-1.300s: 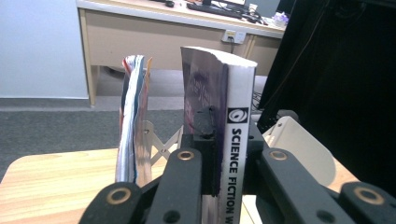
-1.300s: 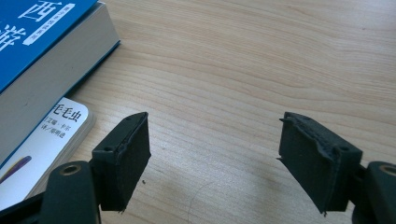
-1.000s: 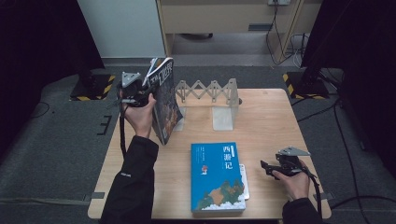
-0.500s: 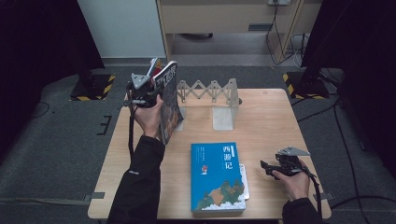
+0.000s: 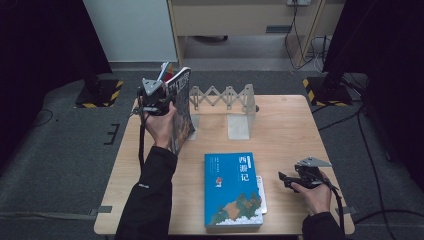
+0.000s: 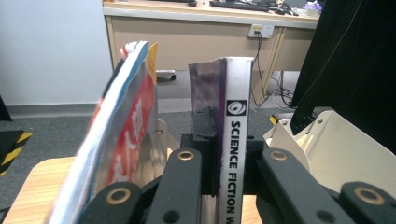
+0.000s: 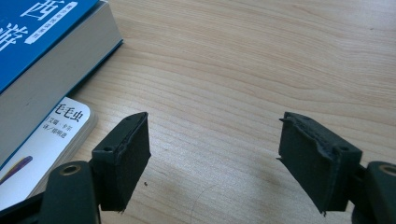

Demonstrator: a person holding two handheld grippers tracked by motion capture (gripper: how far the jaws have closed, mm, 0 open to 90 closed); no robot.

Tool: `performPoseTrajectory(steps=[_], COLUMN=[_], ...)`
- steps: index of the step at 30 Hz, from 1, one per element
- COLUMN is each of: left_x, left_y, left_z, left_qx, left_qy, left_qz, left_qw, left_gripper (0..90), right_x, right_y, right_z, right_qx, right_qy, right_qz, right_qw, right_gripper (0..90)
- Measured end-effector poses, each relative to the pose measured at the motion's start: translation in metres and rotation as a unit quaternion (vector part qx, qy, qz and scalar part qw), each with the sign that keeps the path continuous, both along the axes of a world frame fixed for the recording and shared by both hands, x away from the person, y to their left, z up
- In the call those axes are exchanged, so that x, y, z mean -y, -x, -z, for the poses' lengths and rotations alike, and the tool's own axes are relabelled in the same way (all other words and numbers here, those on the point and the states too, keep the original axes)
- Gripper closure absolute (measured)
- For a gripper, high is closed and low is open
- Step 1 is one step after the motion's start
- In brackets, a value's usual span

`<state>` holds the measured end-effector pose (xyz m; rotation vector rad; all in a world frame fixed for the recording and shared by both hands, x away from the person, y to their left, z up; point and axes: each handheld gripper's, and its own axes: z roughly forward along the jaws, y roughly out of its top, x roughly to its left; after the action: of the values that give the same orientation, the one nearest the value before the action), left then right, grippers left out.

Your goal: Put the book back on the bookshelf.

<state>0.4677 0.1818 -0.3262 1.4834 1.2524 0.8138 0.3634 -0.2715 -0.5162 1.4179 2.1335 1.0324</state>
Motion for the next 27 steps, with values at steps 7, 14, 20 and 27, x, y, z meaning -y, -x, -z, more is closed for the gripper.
performPoseTrajectory(steps=[7,14,20,27], left_x=[0.004,-0.001,-0.002,0.000], left_y=[-0.003,-0.002,-0.001,0.007], left_z=[0.007,0.010,0.015,0.022], left_qx=[-0.001,0.017,0.025,0.013], left_qy=[0.008,0.010,0.010,0.001], left_qz=[-0.002,-0.022,-0.034,-0.029], left_qw=[1.0000,0.9996,0.9991,0.9995], left_gripper=[81.8,81.7,81.5,81.0], right_x=[0.001,0.001,0.000,0.000], right_y=[0.000,0.000,0.000,0.000], right_z=[0.000,0.000,0.000,0.000], right_qx=[0.001,0.002,0.000,-0.001], right_qy=[-0.002,-0.001,-0.001,-0.001], right_qz=[0.002,0.000,0.001,-0.002], right_qw=[1.0000,1.0000,1.0000,1.0000], right_gripper=[24.6,24.7,24.7,24.6])
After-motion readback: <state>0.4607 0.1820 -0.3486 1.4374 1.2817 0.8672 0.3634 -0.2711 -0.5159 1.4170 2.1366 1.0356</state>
